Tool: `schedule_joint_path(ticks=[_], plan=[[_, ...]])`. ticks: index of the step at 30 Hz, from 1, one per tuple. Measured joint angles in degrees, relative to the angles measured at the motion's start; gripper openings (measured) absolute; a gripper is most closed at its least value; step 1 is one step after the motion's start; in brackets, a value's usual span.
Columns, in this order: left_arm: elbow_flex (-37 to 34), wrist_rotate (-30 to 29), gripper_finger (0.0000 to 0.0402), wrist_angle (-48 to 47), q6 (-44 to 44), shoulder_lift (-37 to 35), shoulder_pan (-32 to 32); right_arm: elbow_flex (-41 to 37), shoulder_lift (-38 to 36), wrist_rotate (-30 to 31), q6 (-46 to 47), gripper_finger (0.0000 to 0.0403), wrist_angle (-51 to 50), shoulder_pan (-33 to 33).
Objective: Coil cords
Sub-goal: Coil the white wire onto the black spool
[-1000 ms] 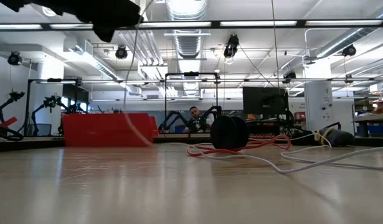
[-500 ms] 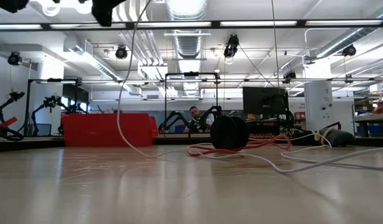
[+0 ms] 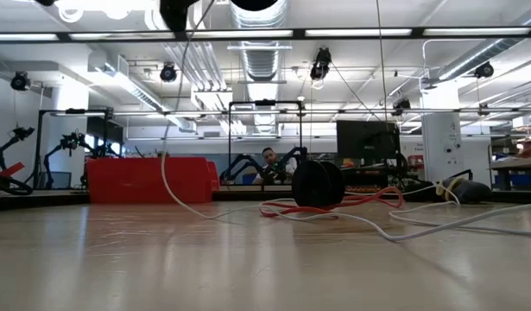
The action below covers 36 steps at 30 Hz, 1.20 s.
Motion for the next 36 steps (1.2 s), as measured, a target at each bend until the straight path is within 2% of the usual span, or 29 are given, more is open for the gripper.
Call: schedule_joint_path(ticks=[10,12,15,17,23,31,36], plan=[[0.87,-0.44,0.0107,-0.92,1.06,2.80,0.29,-0.07,0.15,-0.41,-0.21,0.0000,0.03,-0.02],[0.97,-0.04,0.0090,-0.99,1.19,3.88,0.29,-0.11,0.22,-0.44,-0.23,0.0000,-0.15,-0.02],[1.60,0.56,0.0032,-1.26,1.37,5.04,0.27,-0.11,0.22,-1.41,-0.21,0.0000,-0.11,-0.02],[1.88,0.71,0.0010,-1.40,1.55,5.39,0.25,-0.11,0.22,-1.49,-0.08,0.0000,-0.04,-0.04],[1.61,0.81,0.0003,-1.20,2.10,3.64,0.25,-0.01,-0.49,-1.61,0.07,0.0003,-1.04,-0.06],[1.40,0.38,0.0001,-0.47,3.01,2.10,0.03,0.98,-0.65,-1.86,0.60,0.0055,-3.80,-0.04],[1.37,0.39,0.0000,0.24,2.91,2.15,0.03,0.94,-0.45,-1.95,1.52,0.0067,-3.79,-0.23]])
